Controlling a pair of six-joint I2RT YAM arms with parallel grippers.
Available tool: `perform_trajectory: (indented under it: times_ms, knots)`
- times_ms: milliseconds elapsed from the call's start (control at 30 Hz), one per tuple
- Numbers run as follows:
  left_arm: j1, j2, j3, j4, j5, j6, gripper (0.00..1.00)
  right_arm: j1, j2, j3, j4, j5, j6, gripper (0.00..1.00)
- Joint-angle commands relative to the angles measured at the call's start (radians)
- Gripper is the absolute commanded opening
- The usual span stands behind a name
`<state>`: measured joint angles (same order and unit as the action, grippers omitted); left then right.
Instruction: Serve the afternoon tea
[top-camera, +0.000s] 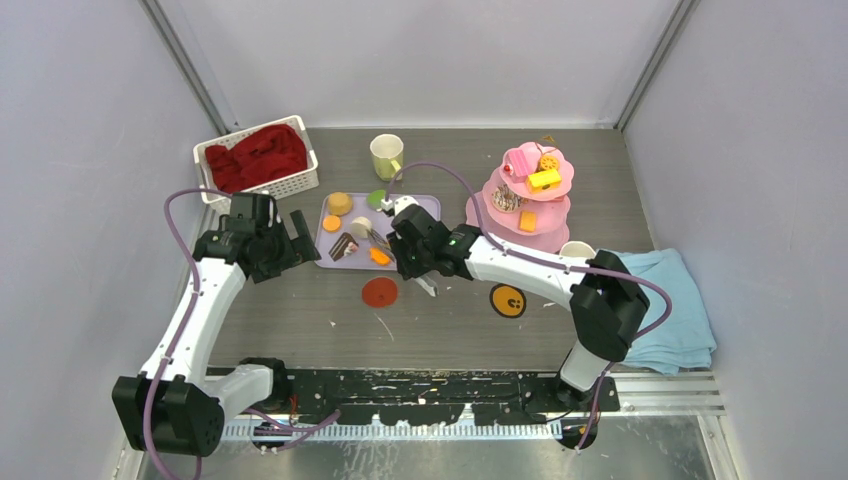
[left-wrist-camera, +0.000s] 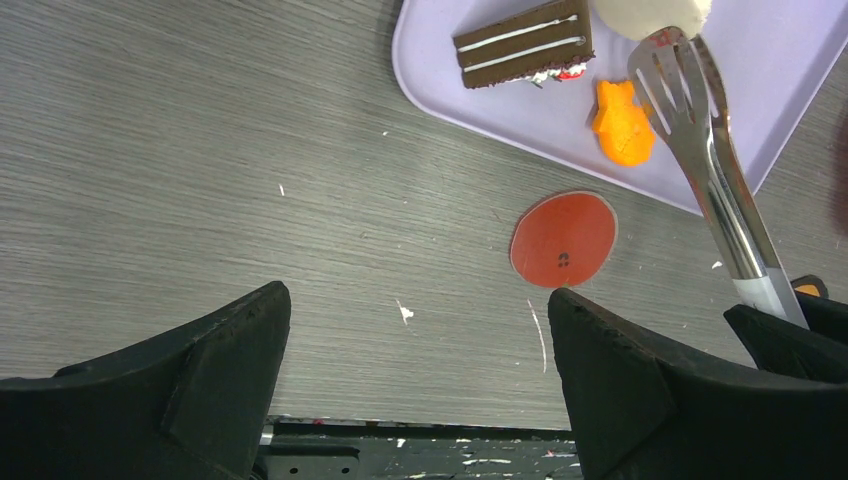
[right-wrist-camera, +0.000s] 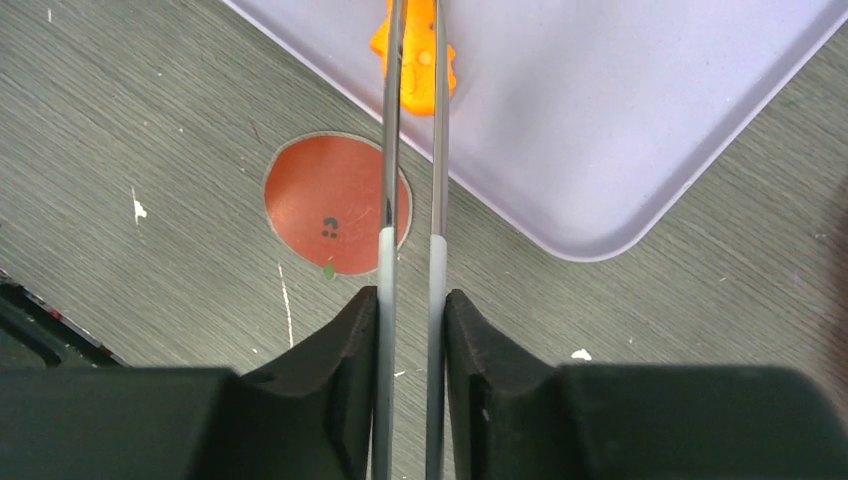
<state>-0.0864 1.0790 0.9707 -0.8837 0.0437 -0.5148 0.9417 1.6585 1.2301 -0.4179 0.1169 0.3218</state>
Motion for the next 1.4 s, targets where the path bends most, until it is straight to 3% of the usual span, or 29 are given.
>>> perform_trajectory:
  times_ms: [0,100,333,533,967,1367]
  knots:
    - [0.003,-0.028,0.028,0.006,-0.017,0.015,1.00,0.002,-0.050,0.033,0.075,0.048,0.003,0.24]
    - [0.004,-0.026,0.027,0.009,-0.015,0.015,1.00,0.002,-0.081,0.006,0.093,0.073,0.011,0.09]
    - [0.003,-0.024,0.025,0.011,-0.009,0.014,1.00,0.002,-0.126,-0.021,0.090,0.092,0.019,0.01]
    - [0.003,-0.023,0.022,0.014,-0.007,0.015,1.00,0.002,-0.177,-0.035,0.039,0.216,0.011,0.01]
    - [0.003,-0.007,0.014,0.035,0.014,0.007,1.00,0.020,-0.258,-0.018,-0.371,0.616,0.045,0.01]
    - [0.004,-0.011,0.020,0.036,0.021,0.006,1.00,0.020,-0.241,-0.084,-0.476,0.688,0.117,0.01]
